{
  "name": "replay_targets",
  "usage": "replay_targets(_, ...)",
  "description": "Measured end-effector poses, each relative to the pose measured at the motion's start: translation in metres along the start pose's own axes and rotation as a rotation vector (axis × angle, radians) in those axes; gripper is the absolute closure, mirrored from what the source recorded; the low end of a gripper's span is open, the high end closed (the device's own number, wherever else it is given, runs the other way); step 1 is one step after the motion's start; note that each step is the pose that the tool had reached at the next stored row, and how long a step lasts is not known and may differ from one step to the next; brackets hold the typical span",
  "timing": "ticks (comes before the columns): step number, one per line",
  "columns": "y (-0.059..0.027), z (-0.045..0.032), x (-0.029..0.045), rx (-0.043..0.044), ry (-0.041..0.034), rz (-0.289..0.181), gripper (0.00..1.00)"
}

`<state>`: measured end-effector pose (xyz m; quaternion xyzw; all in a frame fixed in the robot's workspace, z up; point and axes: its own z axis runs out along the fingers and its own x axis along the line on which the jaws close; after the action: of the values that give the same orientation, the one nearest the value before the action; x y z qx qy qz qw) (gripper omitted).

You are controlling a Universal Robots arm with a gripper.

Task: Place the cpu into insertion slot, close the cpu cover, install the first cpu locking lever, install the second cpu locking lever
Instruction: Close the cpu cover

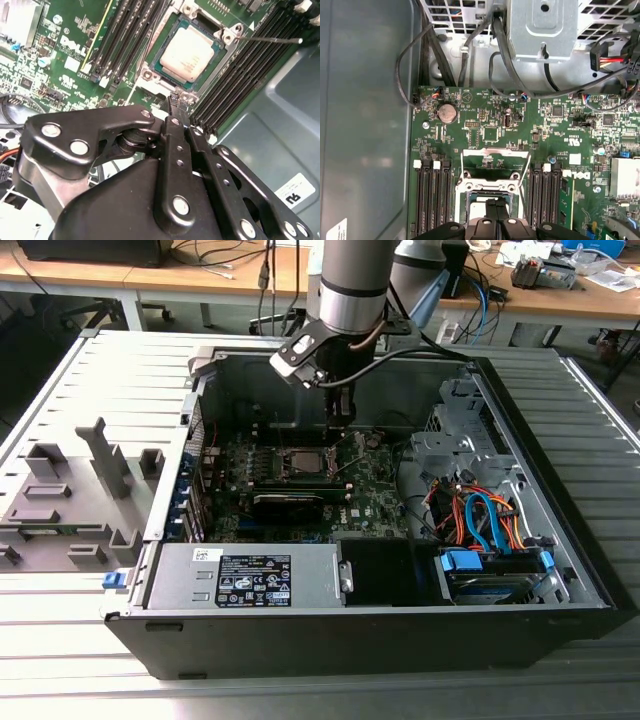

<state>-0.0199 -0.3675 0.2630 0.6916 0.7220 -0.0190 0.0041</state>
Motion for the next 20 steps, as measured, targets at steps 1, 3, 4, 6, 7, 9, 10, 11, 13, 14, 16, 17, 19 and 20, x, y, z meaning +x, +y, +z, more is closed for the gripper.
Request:
replay_targets(1, 0.0012, -0.0004, -0.0001, 0.0006, 0.0001, 0.000, 0.89)
replay_targets(3, 0.0044, -0.0018, -0.0003, 0.0022, -0.0001, 0.000, 0.89)
replay_targets(4, 0.0059, -0.0024, -0.0004, 0.0030, 0.0000, 0.000, 0.89)
replay_targets(6, 0.0093, -0.0038, -0.0006, 0.0049, 0.0002, 0.000, 0.89)
replay_targets(7, 0.0105, -0.0043, -0.0006, 0.0055, 0.0002, 0.000, 0.89)
replay_targets(9, 0.0133, -0.0055, -0.0008, 0.0073, 0.0002, 0.000, 0.89)
replay_targets(10, 0.0146, -0.0059, -0.0008, 0.0082, 0.0003, 0.000, 0.89)
replay_targets(11, 0.0163, -0.0063, -0.0009, 0.0093, 0.0006, 0.000, 0.89)
replay_targets(13, 0.0207, -0.0071, -0.0011, 0.0126, 0.0005, 0.000, 0.89)
replay_targets(14, 0.0226, -0.0074, -0.0012, 0.0139, 0.0006, 0.000, 0.89)
replay_targets(16, 0.0281, -0.0080, -0.0014, 0.0184, 0.0009, -0.001, 0.89)
replay_targets(17, 0.0303, -0.0082, -0.0016, 0.0202, 0.0008, -0.001, 0.89)
replay_targets(19, 0.0358, -0.0083, -0.0018, 0.0250, 0.0010, -0.001, 0.89)
replay_targets(20, 0.0393, -0.0084, -0.0020, 0.0281, 0.0012, -0.001, 0.89)
